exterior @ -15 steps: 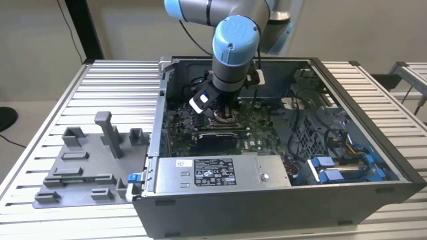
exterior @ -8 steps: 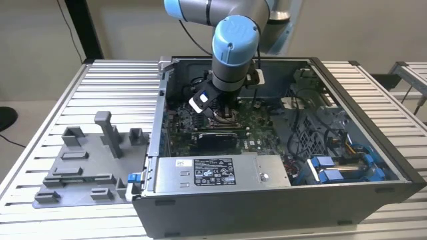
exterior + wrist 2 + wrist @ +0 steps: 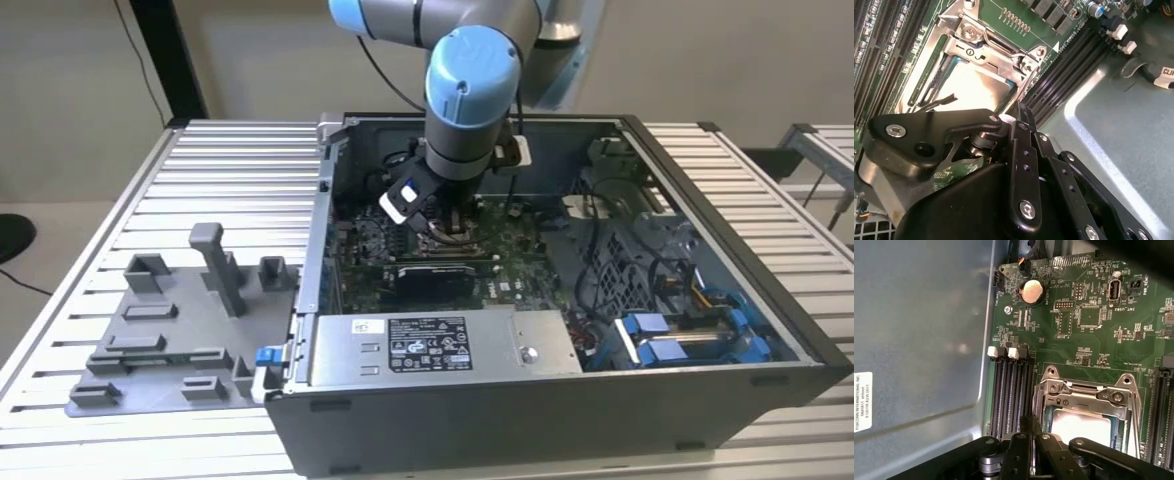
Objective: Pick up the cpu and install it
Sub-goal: 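Close the cpu cover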
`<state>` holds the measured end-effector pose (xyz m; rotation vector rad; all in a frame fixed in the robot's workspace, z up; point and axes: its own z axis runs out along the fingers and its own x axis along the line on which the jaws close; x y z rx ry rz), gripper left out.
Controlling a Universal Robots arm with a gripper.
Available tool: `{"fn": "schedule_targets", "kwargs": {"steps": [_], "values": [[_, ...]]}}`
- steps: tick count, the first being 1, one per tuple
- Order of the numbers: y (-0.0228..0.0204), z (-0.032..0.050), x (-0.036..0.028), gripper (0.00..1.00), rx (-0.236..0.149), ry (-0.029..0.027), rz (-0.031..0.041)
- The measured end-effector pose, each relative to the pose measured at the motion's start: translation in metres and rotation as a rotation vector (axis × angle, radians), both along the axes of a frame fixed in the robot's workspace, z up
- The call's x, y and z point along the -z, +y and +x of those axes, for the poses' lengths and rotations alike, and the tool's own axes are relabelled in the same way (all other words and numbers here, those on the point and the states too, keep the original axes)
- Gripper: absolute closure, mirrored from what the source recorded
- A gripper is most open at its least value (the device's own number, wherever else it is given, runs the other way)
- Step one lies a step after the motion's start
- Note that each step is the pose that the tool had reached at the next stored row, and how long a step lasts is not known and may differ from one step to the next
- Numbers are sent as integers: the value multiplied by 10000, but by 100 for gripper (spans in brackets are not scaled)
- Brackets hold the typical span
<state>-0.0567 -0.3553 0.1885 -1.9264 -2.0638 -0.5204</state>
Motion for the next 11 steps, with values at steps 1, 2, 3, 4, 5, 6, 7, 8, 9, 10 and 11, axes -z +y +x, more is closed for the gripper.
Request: {"fn": "schedule_targets", "kwargs": {"steps": [1,2,3,4,5,6,7,8,9,10,11], "values": [[-1,0,-1,100,0,1,-1],[0,0,-1,100,0,0,1],[0,0,-2,100,1,0,1],[0,-1,-2,100,1,1,0],[-1,-1,-3,100,1,1,-1],[-1,-1,-3,100,1,1,-2],[-2,-1,-3,100,2,2,-2],[-4,-1,-3,100,1,3,-2],[-5,-1,-3,100,1,3,-2],[-7,-1,-3,100,2,3,-3],[-8,-1,-3,100,2,5,-4]]}}
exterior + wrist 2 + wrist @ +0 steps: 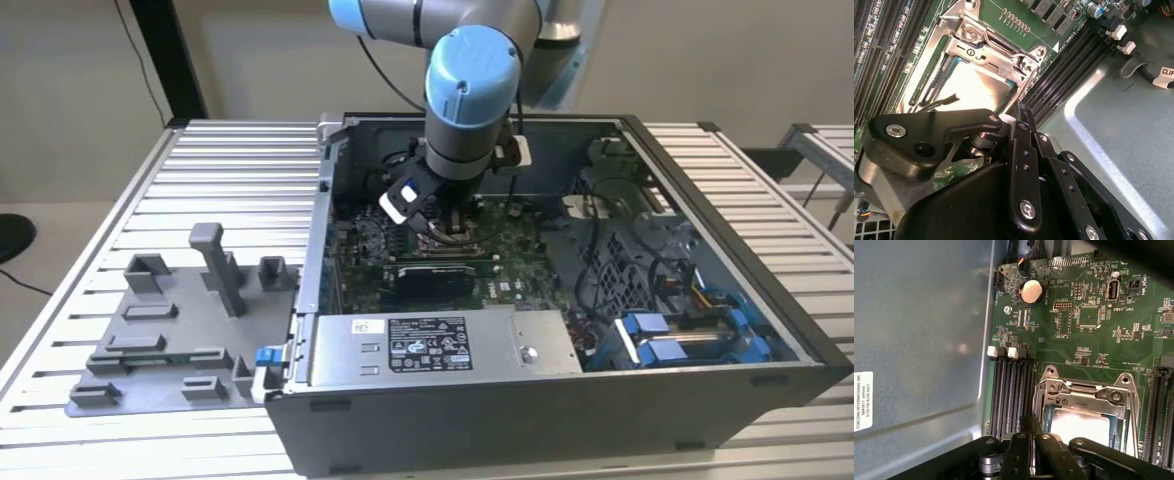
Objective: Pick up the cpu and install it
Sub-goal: 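Close the cpu cover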
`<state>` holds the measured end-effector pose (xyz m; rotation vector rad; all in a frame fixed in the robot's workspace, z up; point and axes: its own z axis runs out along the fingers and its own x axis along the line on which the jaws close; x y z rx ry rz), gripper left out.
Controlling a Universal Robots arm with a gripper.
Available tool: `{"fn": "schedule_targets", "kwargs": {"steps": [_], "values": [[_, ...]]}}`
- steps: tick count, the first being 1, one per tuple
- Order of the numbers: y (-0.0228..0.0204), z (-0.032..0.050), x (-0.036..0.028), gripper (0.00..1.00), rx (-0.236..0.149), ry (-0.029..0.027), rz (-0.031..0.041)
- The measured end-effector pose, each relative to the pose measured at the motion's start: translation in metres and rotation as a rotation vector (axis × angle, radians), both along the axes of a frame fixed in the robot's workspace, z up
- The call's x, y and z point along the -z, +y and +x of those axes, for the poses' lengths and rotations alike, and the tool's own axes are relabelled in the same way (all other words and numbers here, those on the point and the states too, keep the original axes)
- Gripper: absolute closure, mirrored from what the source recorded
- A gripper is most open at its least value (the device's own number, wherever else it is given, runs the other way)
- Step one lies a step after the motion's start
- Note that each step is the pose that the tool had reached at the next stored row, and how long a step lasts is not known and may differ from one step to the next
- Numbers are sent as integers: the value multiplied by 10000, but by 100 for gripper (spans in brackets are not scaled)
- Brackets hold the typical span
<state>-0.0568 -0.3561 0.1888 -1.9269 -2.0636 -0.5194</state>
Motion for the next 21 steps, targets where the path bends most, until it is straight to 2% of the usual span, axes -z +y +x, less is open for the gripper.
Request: {"fn": "schedule_targets", "kwargs": {"steps": [5,9,13,15,19,21], "values": [[-2,0,8,100,-1,1,-9],[0,1,38,100,-1,2,-21],[19,4,58,100,1,9,-33],[16,6,57,100,-1,12,-30],[12,18,57,100,-1,60,-25],[11,19,31,100,1,77,-11]]}}
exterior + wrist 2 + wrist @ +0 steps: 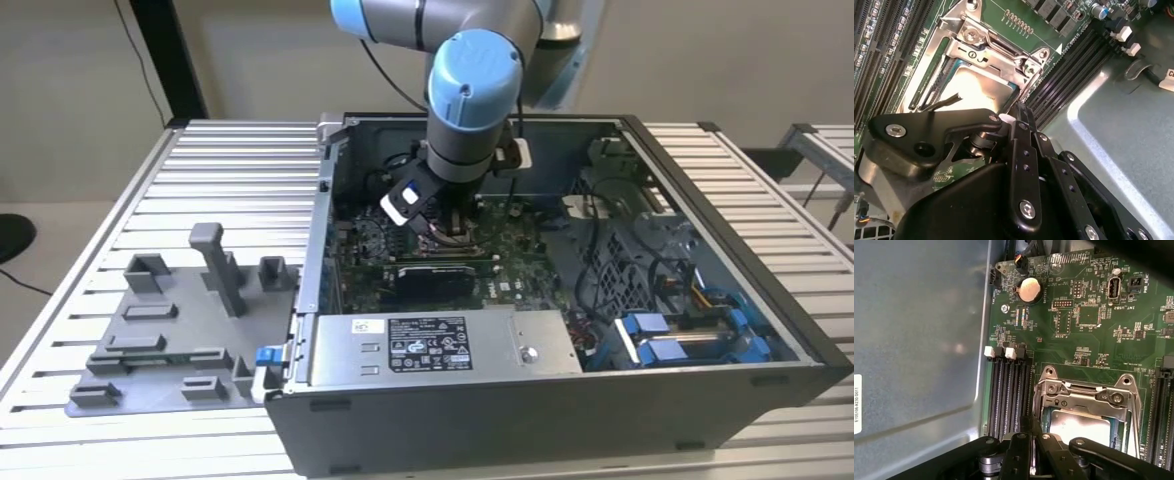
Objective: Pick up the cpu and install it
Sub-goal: 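Close the cpu cover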
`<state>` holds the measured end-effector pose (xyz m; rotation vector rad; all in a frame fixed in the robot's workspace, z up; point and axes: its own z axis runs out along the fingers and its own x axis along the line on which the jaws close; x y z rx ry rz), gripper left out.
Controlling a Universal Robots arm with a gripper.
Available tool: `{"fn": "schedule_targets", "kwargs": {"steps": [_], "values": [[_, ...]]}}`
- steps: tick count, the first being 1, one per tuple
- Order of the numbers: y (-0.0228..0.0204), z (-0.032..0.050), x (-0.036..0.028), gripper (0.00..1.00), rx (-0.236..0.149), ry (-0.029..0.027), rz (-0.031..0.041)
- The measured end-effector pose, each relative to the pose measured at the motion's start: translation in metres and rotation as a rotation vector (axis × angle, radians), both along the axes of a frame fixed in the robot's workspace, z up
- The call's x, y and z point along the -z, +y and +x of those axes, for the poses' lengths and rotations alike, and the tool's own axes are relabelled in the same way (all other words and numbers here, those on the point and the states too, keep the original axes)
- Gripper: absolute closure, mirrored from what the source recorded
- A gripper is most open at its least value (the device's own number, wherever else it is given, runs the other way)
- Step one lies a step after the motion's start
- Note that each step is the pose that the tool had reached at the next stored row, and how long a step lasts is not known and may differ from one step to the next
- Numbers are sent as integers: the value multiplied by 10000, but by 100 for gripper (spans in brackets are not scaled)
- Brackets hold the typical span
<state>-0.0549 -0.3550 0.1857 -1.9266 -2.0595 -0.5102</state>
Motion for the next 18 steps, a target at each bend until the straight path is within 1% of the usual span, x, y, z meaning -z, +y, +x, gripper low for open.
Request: {"fn": "schedule_targets", "kwargs": {"steps": [4,8,18], "values": [[-3,1,-7,100,-3,9,-4],[-26,3,-6,100,0,16,-2],[-27,3,17,100,2,20,-13]]}}
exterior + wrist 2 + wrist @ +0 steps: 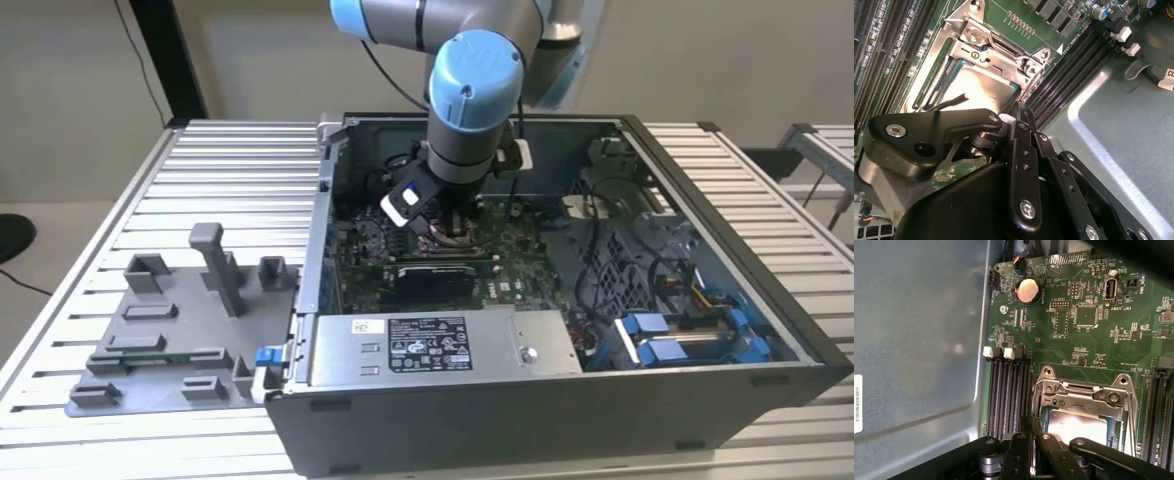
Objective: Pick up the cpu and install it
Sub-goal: 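Close the cpu cover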
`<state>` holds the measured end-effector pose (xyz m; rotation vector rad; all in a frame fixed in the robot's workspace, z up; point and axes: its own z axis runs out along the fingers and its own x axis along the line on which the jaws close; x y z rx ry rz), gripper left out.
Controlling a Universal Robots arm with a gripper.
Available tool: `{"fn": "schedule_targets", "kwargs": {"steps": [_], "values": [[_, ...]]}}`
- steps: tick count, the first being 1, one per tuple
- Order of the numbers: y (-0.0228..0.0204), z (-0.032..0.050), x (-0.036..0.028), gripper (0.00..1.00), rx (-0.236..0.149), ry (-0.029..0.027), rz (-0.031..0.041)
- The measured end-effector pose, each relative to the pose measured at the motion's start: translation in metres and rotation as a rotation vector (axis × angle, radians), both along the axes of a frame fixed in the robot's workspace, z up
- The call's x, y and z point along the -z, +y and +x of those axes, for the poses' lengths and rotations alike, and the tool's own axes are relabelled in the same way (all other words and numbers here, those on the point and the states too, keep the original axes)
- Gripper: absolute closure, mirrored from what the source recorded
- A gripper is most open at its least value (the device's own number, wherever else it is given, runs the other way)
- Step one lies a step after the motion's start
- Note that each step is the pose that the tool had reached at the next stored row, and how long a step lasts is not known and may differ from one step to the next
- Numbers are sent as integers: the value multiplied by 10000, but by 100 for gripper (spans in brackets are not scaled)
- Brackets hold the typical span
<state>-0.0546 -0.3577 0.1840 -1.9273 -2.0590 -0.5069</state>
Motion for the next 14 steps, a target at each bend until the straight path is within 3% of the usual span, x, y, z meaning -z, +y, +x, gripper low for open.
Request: {"fn": "schedule_targets", "kwargs": {"steps": [7,14], "values": [[7,2,9,100,2,2,-9],[10,-23,-273,100,31,-2,26]]}}
